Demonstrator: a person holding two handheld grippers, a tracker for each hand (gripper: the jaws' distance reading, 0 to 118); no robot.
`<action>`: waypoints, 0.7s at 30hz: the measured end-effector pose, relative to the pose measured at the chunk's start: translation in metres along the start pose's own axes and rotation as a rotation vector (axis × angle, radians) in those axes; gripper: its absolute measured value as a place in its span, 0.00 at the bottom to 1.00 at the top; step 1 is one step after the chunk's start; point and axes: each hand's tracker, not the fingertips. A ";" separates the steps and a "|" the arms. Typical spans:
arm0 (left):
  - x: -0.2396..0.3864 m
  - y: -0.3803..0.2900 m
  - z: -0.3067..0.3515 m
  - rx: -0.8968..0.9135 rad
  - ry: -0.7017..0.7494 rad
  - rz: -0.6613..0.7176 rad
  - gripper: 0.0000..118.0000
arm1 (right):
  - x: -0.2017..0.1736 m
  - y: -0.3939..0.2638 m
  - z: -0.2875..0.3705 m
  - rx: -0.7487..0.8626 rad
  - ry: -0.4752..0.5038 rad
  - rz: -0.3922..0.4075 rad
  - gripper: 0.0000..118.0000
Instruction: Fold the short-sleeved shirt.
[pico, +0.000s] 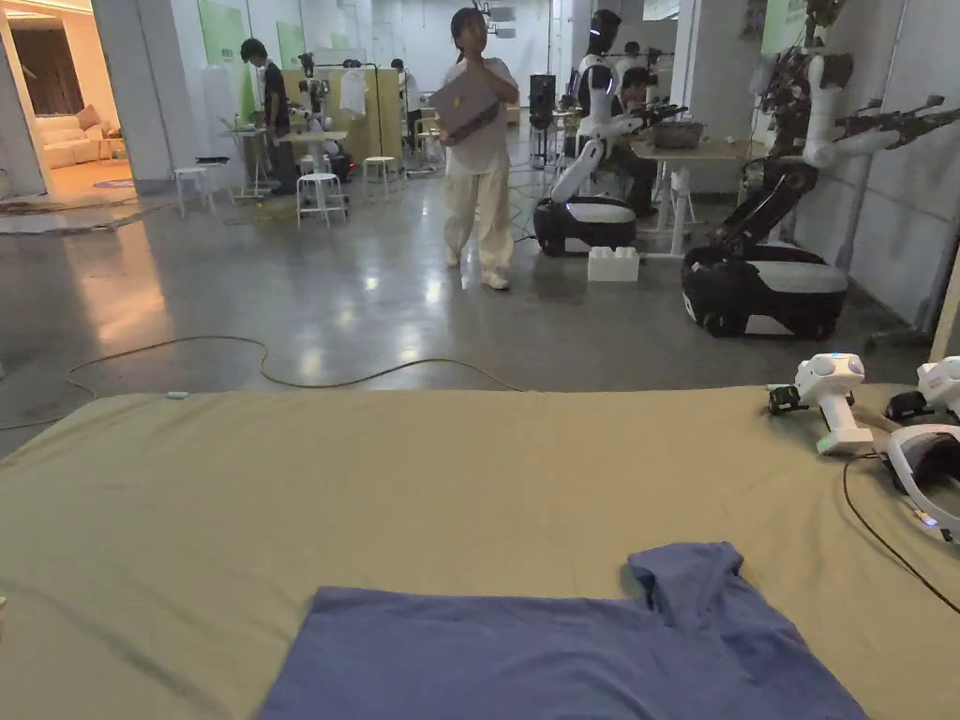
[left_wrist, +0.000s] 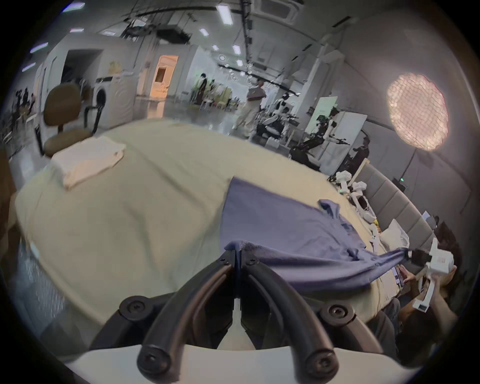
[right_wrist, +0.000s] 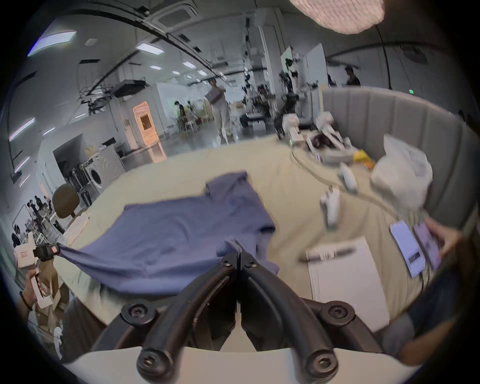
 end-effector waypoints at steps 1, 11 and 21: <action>-0.007 -0.013 0.006 -0.030 0.008 0.007 0.04 | 0.005 -0.018 0.006 -0.036 0.011 -0.028 0.01; -0.019 -0.075 0.005 -0.151 0.022 -0.029 0.09 | 0.007 -0.099 -0.004 -0.222 -0.068 -0.006 0.24; -0.014 -0.049 0.036 -0.036 0.121 -0.071 0.89 | 0.008 -0.087 0.046 -0.049 -0.079 -0.070 0.73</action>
